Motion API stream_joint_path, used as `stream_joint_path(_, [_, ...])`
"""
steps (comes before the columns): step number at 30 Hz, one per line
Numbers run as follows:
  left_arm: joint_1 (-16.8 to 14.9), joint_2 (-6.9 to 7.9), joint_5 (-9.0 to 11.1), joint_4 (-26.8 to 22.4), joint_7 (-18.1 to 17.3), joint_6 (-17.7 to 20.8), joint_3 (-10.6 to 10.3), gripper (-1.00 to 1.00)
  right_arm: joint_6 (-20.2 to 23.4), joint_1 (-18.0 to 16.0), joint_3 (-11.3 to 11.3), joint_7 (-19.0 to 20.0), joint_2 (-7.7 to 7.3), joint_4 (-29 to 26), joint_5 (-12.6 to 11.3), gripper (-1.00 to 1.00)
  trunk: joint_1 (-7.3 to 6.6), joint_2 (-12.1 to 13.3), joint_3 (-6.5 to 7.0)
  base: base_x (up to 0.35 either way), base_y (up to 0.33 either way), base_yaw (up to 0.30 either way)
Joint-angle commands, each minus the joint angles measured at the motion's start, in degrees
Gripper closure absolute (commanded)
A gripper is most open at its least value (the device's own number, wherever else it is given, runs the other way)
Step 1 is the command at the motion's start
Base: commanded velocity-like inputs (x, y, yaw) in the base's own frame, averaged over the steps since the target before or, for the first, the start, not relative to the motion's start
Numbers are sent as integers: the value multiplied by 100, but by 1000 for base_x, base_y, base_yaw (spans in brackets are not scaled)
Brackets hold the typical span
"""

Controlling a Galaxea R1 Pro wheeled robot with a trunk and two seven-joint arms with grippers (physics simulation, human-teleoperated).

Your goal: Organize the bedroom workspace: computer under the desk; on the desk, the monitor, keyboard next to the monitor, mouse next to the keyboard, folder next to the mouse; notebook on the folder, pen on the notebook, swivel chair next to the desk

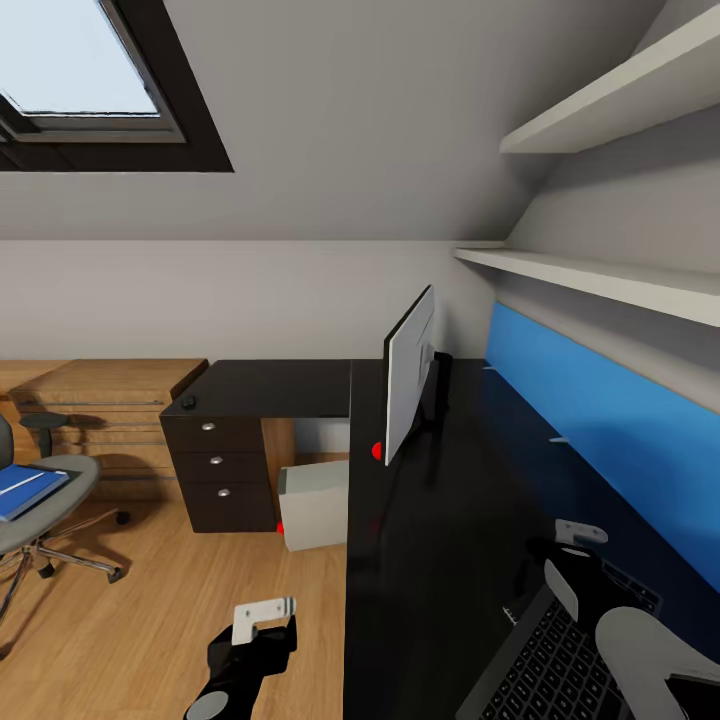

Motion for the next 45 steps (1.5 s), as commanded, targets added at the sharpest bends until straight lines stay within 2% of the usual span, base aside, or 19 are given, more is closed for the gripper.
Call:
stream_joint_path(1, [-2, 7, 53, -7, 47, 9, -2, -100, 102, -1, 7, -22, -6, -11, -42, -100, 0, -4, -5, 0, 0, 0])
stream_joint_path(3, [-2, 19, 51, -9, 48, 4, 4, -100, 336, -1, 8, -22, -9, -7, -41, -100, 0, -4, -5, 0, 0, 0])
stream_joint_path(7, [-2, 22, 47, -7, 53, 1, 6, -100, 425, -1, 13, -22, -7, 16, -39, -100, 0, -4, -5, 0, 0, 0])
stream_joint_path(21, [-2, 23, 45, -14, 55, 0, 7, -100, 487, -1, 41, -35, -13, 221, -20, -100, 0, -4, -5, 0, 0, 0])
stream_joint_path(30, [-2, 23, 43, -14, 55, 0, 7, -100, 573, -1, 46, -277, -8, 224, -12, -100, 0, -4, -5, -83, -79, 0])
stream_joint_path(37, [-2, 23, 46, -14, 55, 6, 7, -100, 575, -1, 42, -286, -6, 224, 137, -100, 0, -4, -5, -61, -6, 0])
stream_joint_path(45, [-2, 23, 46, -9, 55, 4, 7, -100, 575, -1, 41, -288, -6, 224, 164, -100, 0, -4, -5, -81, 0, 0])
